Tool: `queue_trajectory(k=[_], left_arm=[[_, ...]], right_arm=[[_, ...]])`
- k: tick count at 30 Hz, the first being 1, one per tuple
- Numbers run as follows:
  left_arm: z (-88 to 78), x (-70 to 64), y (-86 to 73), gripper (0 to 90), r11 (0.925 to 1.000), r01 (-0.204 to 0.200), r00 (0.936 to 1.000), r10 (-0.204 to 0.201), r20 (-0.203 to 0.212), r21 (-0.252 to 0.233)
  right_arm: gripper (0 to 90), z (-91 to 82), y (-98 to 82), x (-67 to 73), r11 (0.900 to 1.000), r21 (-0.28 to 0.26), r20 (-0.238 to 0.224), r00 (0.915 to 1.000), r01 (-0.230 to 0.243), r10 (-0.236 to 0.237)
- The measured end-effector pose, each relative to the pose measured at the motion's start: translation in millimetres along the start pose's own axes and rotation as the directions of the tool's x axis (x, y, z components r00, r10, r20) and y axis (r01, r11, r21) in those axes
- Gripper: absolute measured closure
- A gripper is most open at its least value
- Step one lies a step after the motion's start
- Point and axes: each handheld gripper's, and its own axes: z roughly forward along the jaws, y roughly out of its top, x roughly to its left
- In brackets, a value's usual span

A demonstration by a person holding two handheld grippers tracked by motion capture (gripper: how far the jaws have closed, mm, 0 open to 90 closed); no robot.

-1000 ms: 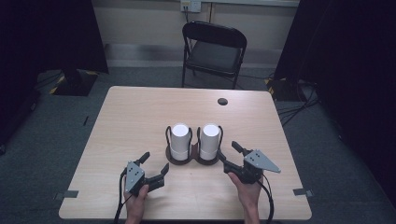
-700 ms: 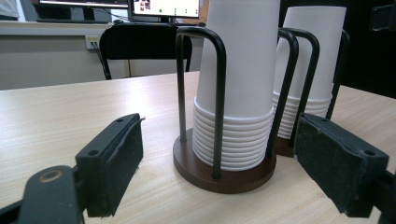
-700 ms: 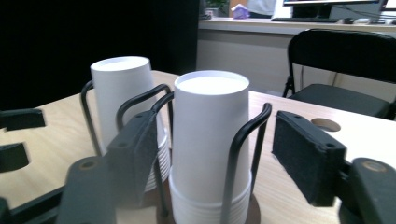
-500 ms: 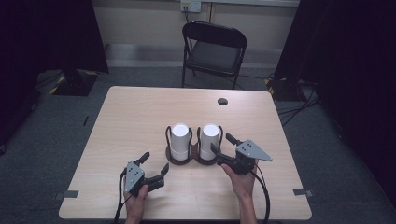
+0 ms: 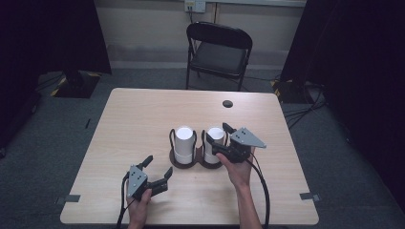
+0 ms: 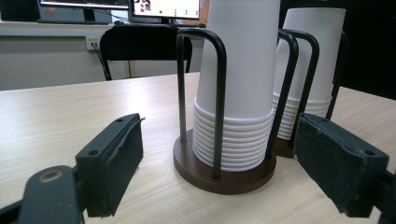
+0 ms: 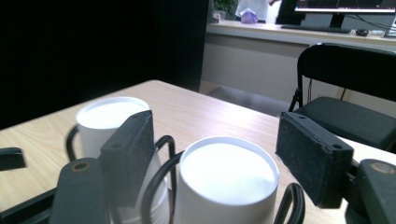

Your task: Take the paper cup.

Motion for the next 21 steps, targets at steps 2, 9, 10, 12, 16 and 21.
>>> queue_trajectory(k=[2,9,10,12,16,21], left_arm=[[0.0,-0.1,0.0,15.7,1.0000,-0.001,1.0000,0.001,0.000,0.000],[-0.5,-0.1,-0.2,15.8,1.0000,0.002,1.0000,-0.002,0.000,-0.002],[-0.5,-0.2,-0.2,15.8,1.0000,0.001,1.0000,-0.001,0.000,-0.003],[-0.6,0.0,-0.3,15.7,1.0000,0.001,1.0000,-0.001,-0.001,-0.003],[-0.6,0.0,-0.3,15.7,1.0000,0.000,1.0000,0.000,-0.001,-0.003],[-0.7,0.0,-0.3,15.8,1.0000,0.001,1.0000,-0.001,0.000,-0.003]], right_arm=[[27.3,5.3,-1.9,-2.4,1.000,0.014,-0.003,0.9999,-0.011,0.011],[29.3,13.6,-8.8,-4.7,0.999,0.027,-0.004,0.9994,-0.035,0.035],[29.3,14.5,-9.4,-4.6,0.999,0.028,-0.004,0.9994,-0.033,0.033],[29.3,15.6,-10.3,-4.6,0.999,0.034,-0.001,0.9995,-0.031,0.031],[29.8,18.1,-12.2,-4.7,0.999,0.042,-0.001,0.9998,-0.022,0.022],[30.9,19.6,-14.0,-5.2,0.999,0.046,0.000,0.9998,-0.019,0.019]])
